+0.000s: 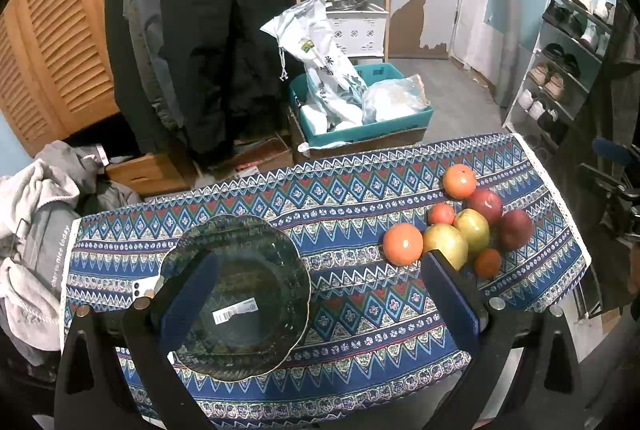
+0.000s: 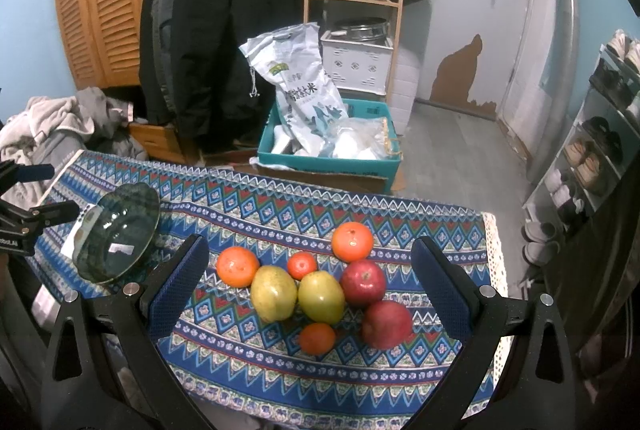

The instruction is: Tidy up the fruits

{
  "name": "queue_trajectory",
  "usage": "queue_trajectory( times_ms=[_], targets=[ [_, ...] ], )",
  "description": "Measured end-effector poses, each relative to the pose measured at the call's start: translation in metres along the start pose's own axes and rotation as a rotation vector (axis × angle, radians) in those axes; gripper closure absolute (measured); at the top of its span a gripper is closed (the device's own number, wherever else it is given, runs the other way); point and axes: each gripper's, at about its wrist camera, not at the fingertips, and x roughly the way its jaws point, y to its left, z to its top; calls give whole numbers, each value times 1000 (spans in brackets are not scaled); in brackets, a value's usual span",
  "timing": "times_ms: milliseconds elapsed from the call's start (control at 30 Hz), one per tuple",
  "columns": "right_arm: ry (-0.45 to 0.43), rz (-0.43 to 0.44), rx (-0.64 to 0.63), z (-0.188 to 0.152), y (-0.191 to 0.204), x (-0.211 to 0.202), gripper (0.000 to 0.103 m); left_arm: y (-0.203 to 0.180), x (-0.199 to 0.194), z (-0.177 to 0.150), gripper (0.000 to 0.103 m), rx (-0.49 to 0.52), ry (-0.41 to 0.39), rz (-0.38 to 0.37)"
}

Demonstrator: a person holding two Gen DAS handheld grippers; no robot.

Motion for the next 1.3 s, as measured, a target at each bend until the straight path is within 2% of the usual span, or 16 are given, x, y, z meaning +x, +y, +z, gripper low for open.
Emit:
queue_trajectory(
  times_ms=[833,1300],
  targets=[
    [4,-6,7,1,-7,-1,3,3,4,0,1,-6,17,17],
    [6,-9,8,1,-12,-2,3,-4,3,0,1,29,2,12]
  ],
)
